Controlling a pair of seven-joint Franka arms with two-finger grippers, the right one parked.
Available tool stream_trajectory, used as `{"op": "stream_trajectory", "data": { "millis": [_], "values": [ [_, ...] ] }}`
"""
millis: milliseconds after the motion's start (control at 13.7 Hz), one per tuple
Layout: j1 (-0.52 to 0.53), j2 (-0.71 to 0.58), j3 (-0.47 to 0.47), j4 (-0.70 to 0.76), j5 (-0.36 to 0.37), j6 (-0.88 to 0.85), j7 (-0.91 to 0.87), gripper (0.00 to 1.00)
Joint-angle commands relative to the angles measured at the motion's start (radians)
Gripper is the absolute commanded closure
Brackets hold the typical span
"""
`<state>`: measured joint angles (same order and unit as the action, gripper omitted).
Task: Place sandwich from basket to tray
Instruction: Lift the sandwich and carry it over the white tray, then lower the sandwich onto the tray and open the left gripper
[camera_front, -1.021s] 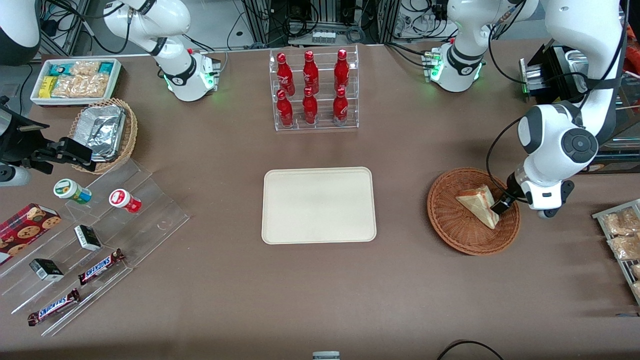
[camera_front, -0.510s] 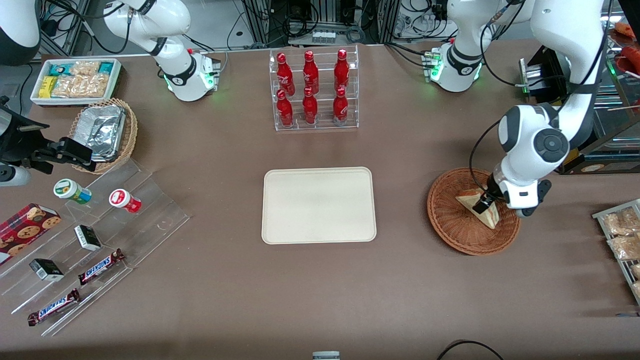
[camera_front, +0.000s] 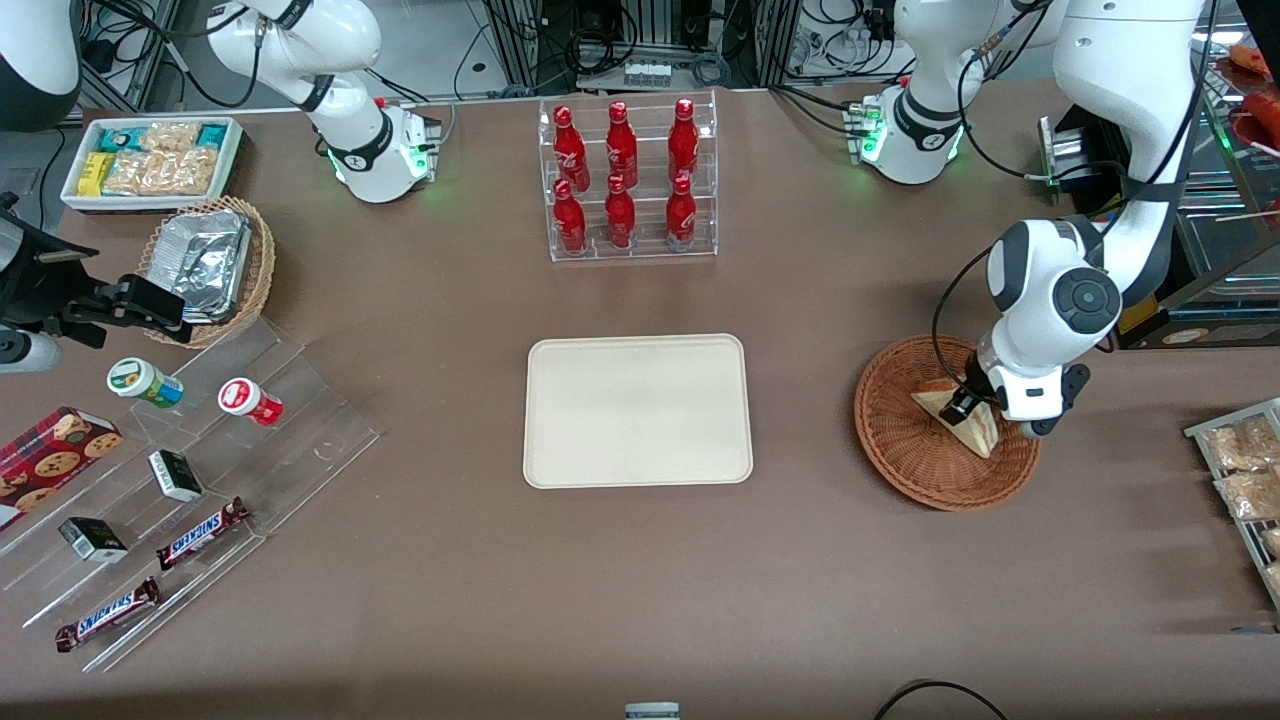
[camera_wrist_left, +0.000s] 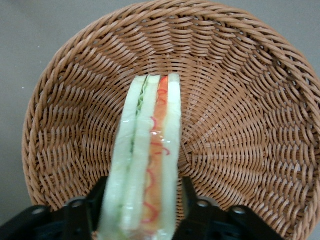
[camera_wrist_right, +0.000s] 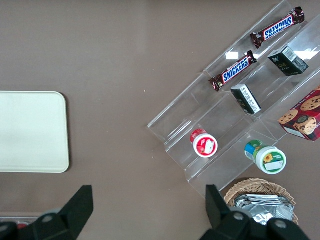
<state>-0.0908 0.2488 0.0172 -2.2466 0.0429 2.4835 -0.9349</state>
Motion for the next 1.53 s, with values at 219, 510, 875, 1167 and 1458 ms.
{"op": "stream_trajectory", "data": {
  "millis": [219, 510, 875, 1167, 1458],
  "values": [
    [-0.018, -0.064, -0.016, 0.089, 0.05, -0.191, 0.039, 1.0],
    [-0.087, -0.054, -0.127, 0.416, 0.046, -0.602, 0.059, 1.0],
    [-0.337, 0.108, -0.2, 0.655, 0.054, -0.621, -0.024, 1.0],
    [-0.486, 0.332, -0.197, 0.873, 0.11, -0.604, -0.102, 1.0],
    [-0.57, 0.44, -0.197, 0.909, 0.152, -0.444, -0.134, 1.0]
  ]
}}
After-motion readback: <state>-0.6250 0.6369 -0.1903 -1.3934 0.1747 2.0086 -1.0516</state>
